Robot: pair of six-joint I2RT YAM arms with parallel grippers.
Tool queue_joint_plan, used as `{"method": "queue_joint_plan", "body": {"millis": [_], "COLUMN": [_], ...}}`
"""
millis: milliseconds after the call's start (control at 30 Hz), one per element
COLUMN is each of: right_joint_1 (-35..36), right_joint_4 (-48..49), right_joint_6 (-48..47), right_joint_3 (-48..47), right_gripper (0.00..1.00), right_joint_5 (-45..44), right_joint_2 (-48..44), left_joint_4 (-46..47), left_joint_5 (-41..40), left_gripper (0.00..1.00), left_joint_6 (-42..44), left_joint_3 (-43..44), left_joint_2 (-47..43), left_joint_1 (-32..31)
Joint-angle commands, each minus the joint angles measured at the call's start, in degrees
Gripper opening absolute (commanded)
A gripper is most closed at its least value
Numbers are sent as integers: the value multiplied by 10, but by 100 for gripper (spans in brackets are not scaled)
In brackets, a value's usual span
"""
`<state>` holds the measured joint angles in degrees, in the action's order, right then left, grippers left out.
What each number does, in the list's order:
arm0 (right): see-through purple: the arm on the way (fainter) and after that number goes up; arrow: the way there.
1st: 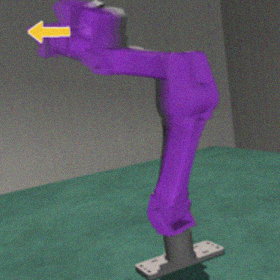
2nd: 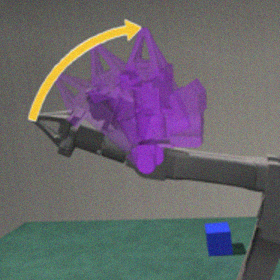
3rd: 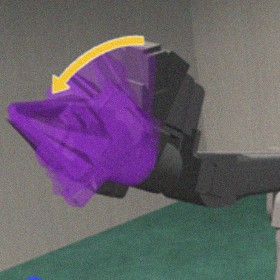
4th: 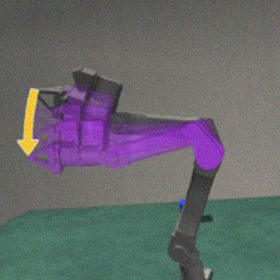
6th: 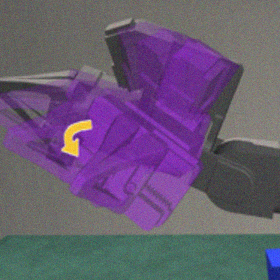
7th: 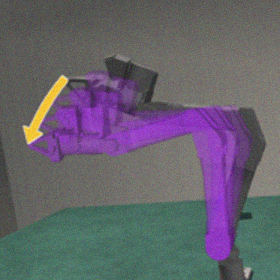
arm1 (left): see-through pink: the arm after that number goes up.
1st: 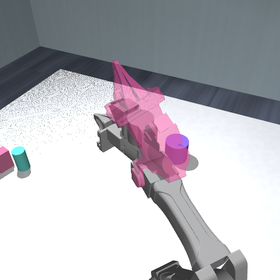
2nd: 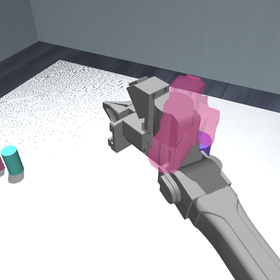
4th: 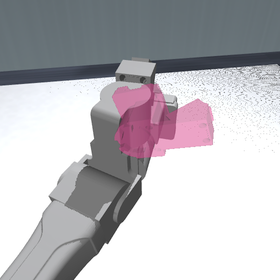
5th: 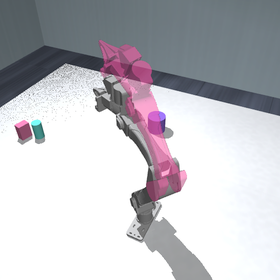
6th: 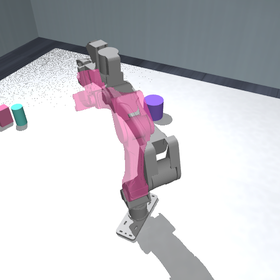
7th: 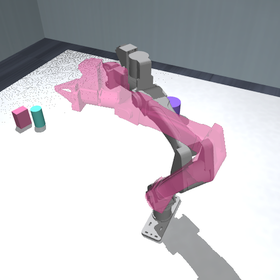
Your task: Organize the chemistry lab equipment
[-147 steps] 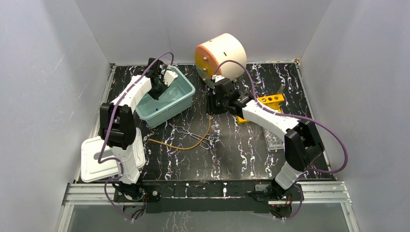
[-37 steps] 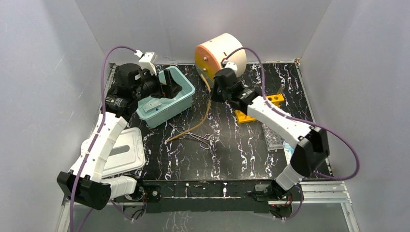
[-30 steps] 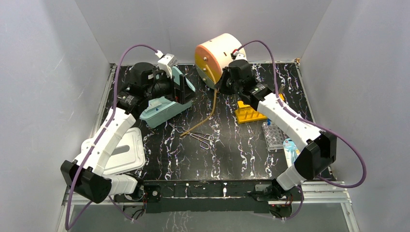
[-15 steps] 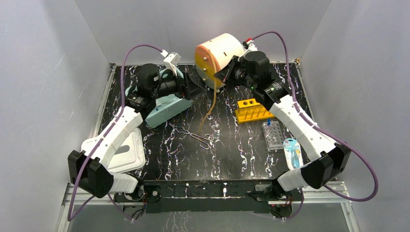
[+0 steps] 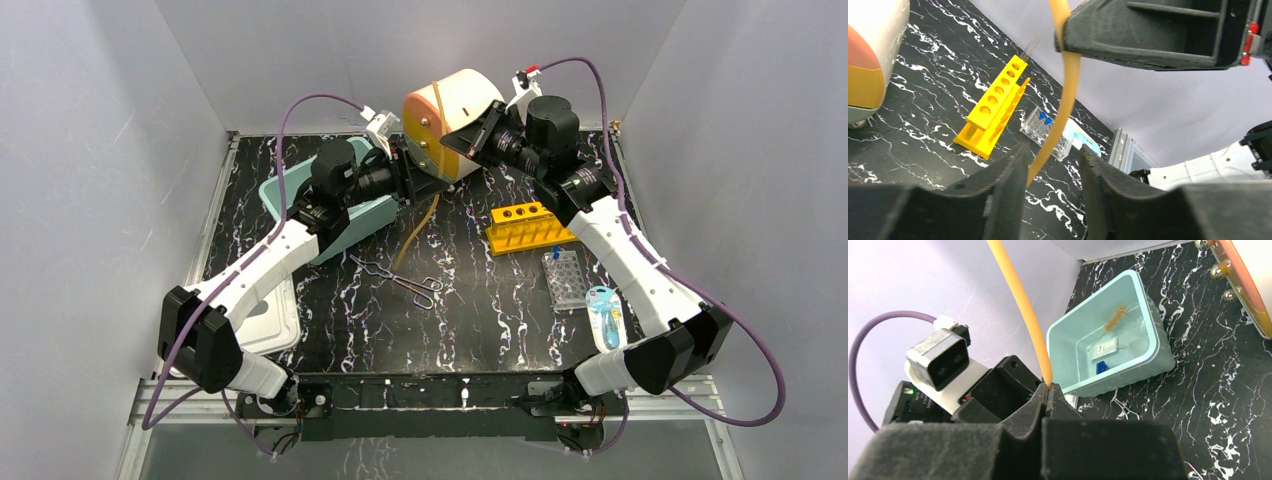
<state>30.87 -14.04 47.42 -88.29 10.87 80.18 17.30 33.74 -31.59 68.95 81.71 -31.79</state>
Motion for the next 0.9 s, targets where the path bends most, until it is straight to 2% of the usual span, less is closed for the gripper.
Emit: {"method": "queue_joint_plan", "body": {"millis": [0,100,167,233,267,400,433,467,533,567,667,733,867], "right_joint_1": [-9,-14,-16,-18,-20,-25,-26,-26,-28,-28,-31,-33,-34], "right_joint_4": [52,58,63,63,61,43,34,24,-1,-14,-42,-47,-33], "right_joint_6": [23,32,39,40,40,28,24,18,6,0,-13,-18,-29], "right_joint_3": [-20,-14,-7,-4,-2,9,11,14,15,15,16,20,44], "right_gripper": [0,0,0,0,0,0,5,14,41,49,63,69,73], "right_joint_5": [20,25,32,32,30,4,-5,-14,-35,-45,-63,-68,-75], "right_joint_2": [-25,-27,-29,-31,-32,-37,-38,-38,-36,-36,-34,-38,-58], "left_joint_4": [34,24,28,37,33,4,-7,-22,-66,-93,-165,-228,-319], "left_joint_5": [-10,-12,-6,7,11,-3,-10,-17,-46,-62,-115,-157,-206], "left_gripper": [33,28,21,3,0,0,0,0,0,0,0,0,0], "left_joint_6": [3,14,19,22,27,57,66,74,91,100,131,155,246], "left_joint_3": [-1,-6,-7,-5,-2,1,1,4,20,33,72,100,163], "left_joint_2": [1,-3,-3,-2,-2,-15,-20,-26,-36,-39,-47,-51,-43], "left_joint_1": [-8,-11,-11,-12,-12,-12,-12,-12,-12,-12,-11,-11,-3]}}
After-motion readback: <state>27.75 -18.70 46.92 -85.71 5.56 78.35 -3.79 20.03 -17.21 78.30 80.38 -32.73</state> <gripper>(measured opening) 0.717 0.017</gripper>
